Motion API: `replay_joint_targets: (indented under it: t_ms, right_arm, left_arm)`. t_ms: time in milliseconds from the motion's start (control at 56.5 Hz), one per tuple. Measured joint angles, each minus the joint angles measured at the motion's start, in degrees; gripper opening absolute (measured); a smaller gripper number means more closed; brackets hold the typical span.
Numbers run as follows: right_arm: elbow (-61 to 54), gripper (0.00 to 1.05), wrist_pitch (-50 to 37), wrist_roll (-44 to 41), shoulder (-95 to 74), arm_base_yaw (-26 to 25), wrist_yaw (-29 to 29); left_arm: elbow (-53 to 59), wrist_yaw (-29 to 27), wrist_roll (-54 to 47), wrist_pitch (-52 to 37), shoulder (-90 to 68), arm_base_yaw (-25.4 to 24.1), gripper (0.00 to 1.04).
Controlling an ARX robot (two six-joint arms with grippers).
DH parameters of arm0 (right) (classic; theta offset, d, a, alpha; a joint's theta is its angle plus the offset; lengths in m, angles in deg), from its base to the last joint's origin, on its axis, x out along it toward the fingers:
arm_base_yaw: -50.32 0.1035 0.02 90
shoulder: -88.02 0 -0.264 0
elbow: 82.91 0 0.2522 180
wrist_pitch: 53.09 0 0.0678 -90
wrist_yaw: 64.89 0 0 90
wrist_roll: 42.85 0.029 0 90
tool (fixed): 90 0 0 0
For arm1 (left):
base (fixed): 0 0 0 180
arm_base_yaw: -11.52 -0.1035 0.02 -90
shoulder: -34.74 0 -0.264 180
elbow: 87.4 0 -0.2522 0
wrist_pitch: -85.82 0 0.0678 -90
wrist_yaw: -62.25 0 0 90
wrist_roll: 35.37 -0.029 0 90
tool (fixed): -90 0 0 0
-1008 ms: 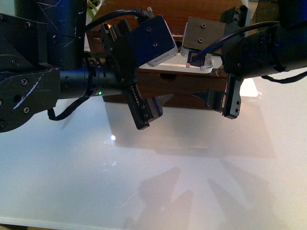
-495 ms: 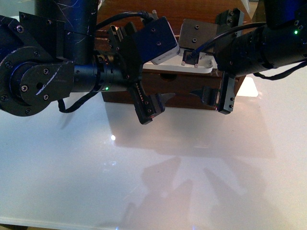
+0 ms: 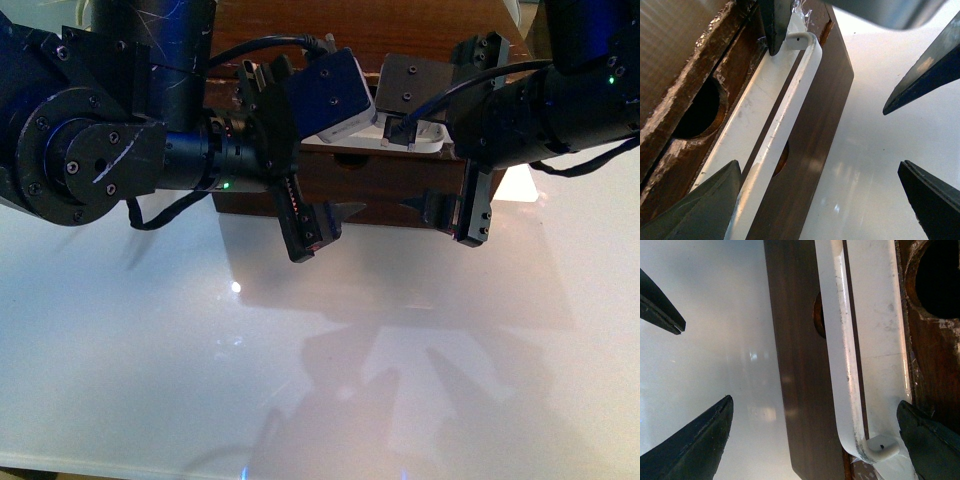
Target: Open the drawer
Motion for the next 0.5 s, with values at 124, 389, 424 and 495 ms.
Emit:
replay_joint_targets:
  t_ms: [124, 389, 424, 495]
  right_arm:
    - [0.0, 0.96, 0.2, 0.3, -0.4, 0.0, 0.0]
    - [0.9, 0.96, 0.9, 0.7, -1.2, 0.0, -0.1]
    - [1.1, 0.96, 1.0, 0.7, -1.4, 0.0, -0.1]
    - [1.4, 0.96, 1.3, 0.6, -1.7, 0.0, -0.2]
  left_arm:
    - [-0.7, 0.3, -1.1, 1.2, -0.3, -0.1, 0.96]
    - [-3.0, 1.0, -3.6, 4.7, -1.0, -0.3, 0.96]
    - [-3.3, 1.1, -4.1, 5.4, -1.0, -0.3, 0.96]
    - [-4.3, 1.4, -5.5, 7.5, -1.1, -0.4, 0.96]
